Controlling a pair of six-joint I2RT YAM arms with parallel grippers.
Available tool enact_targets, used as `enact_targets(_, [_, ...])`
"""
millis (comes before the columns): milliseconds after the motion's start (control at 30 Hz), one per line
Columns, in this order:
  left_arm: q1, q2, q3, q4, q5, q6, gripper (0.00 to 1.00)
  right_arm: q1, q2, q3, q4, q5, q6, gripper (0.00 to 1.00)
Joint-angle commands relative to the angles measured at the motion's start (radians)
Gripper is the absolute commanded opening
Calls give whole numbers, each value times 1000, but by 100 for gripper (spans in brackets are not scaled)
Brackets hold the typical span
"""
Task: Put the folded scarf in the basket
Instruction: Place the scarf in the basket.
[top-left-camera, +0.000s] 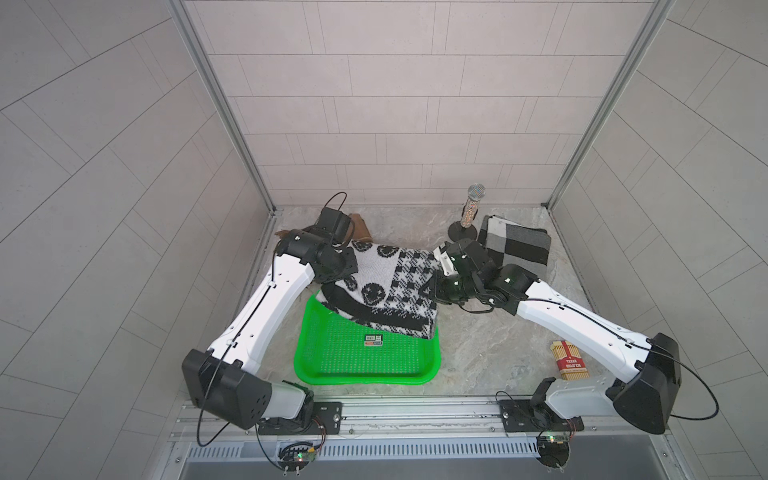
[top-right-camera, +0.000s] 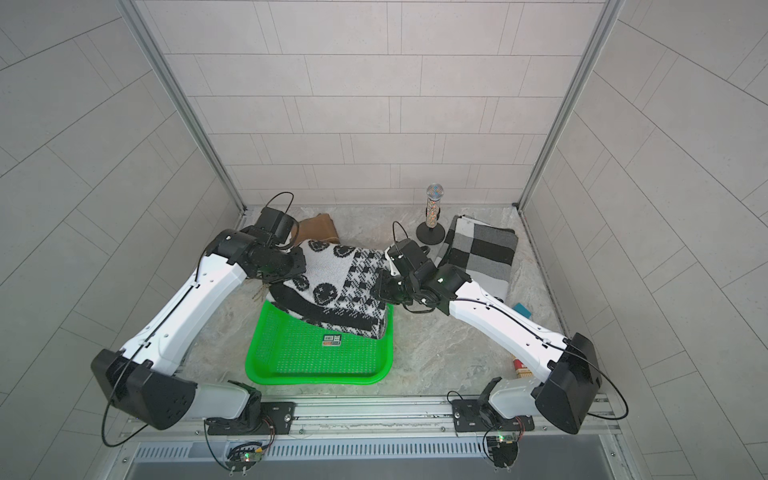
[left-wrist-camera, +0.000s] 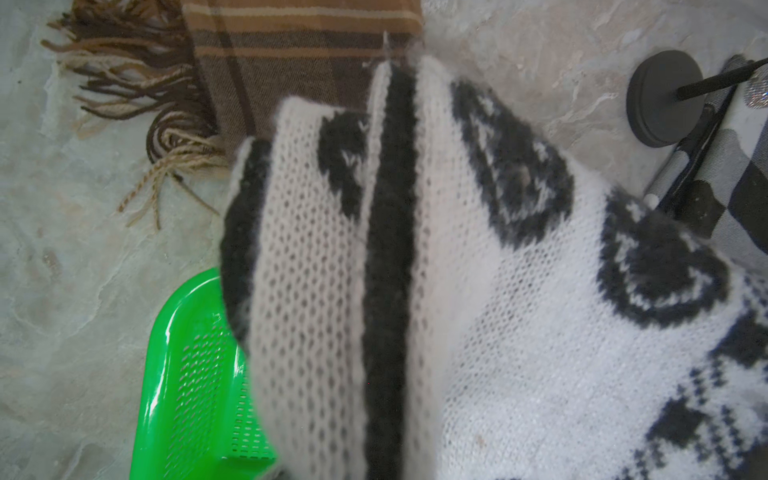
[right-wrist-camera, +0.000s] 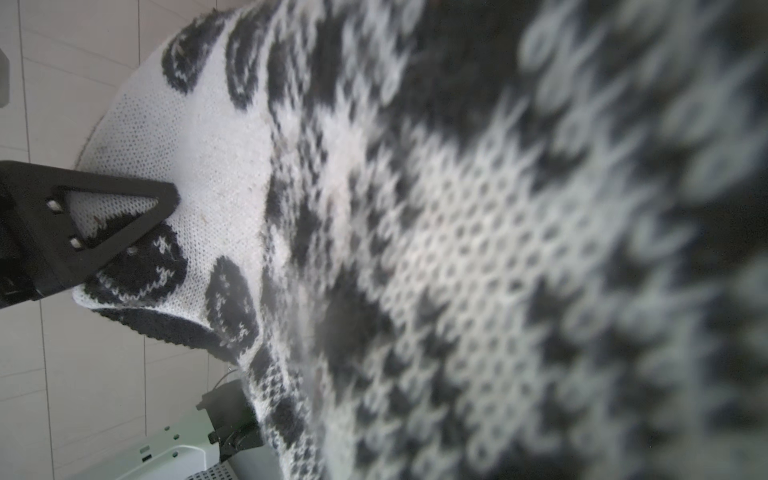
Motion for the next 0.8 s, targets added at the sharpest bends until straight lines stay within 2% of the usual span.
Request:
enact_targets(0, [11,-80,-86,45,-63,-34,0,38,-27,-31,6,41,1,0])
enact_targets(400, [11,-236,-308,14,-124,-80,0,118,32,-104,58,17,-12,0])
enact_targets(767, [11,-274,-455,54,-123,-114,0,155,95,-201,120,13,-10,0])
